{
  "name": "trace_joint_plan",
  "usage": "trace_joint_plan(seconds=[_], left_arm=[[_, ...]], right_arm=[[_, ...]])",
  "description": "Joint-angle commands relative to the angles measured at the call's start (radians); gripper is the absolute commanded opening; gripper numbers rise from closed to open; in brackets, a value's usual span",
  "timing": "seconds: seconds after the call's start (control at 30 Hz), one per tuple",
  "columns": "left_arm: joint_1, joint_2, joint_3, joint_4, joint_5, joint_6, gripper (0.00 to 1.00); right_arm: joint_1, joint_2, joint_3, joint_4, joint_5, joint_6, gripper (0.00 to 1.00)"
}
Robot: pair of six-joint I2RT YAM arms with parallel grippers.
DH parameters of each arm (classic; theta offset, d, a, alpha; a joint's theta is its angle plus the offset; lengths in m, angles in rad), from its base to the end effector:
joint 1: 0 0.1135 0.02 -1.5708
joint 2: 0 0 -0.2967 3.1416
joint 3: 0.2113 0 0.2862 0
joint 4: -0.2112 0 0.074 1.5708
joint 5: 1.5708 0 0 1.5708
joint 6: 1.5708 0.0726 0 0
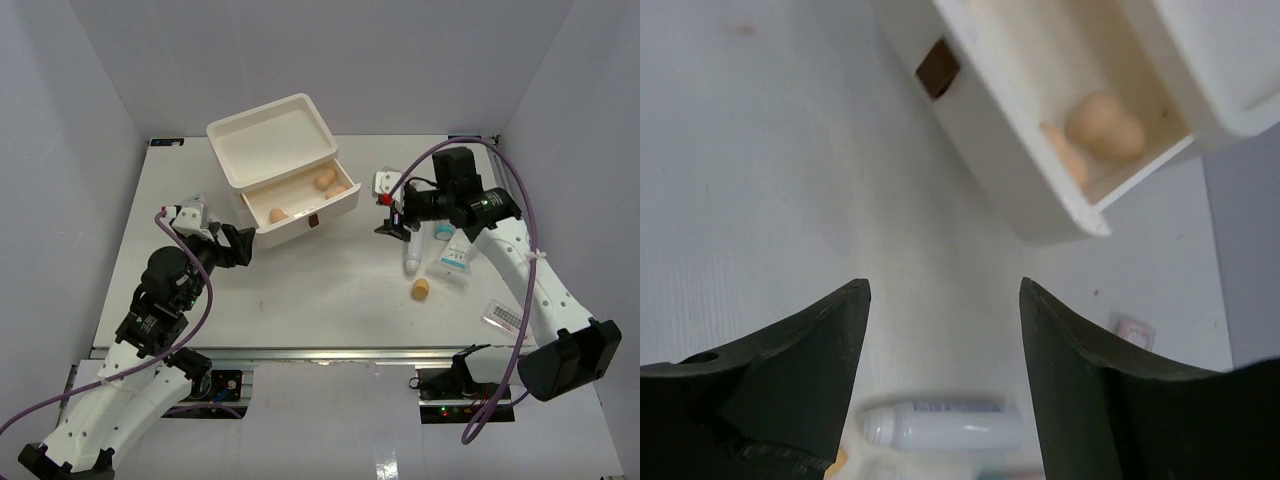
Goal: Organize the makeup
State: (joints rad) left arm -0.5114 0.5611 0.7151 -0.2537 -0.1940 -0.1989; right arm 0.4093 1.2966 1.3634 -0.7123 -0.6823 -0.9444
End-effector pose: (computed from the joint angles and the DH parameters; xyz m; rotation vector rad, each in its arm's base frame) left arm 0.1644 -0.0762 0.3592 0.1150 1.6782 -0.3745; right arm 0.2744 0.1689 0.3993 -1.5693 1.3727 0.4322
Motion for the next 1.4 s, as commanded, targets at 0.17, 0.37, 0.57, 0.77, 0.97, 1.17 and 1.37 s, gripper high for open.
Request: trace_joint_plan(seconds=[0.17,0.37,0.57,0.77,0.97,1.17,1.37], left_arm=[[0.007,0.0,0.003,0.01,0.019,0.004,0.91],[0.007,0.001,0.003,0.01,0.015,0.004,0.91],[0.008,-0.001,0.003,0.011,0.017,0.004,0.91],[0.007,-0.004,0.003,0.01,0.02,0.003,0.91],[0.007,-0.006,0.003,0.01,0.021,0.004,0.91],[0.007,-0.007,0.003,0.01,0.021,0.003,0.91],[0.008,-0.006,0.003,0.01,0.015,0.003,0.9]], right_arm=[[-0.059,-0.06,-0.362,-0.251,0.326,-0.474,0.64],[-0.097,-0.028,-0.433,-0.234,0.36,-0.548,0.63],[-0.105,0.061,-0.465,-0.183,0.4,-0.532,0.63],[-0.112,0.138,-0.483,-0.115,0.429,-0.492,0.6],[-0.112,0.176,-0.505,-0.067,0.471,-0.454,0.47],[-0.112,0.194,-0.505,-0.087,0.464,-0.425,0.26],[-0.112,0.168,-0.375,-0.302,0.277,-0.462,0.14]])
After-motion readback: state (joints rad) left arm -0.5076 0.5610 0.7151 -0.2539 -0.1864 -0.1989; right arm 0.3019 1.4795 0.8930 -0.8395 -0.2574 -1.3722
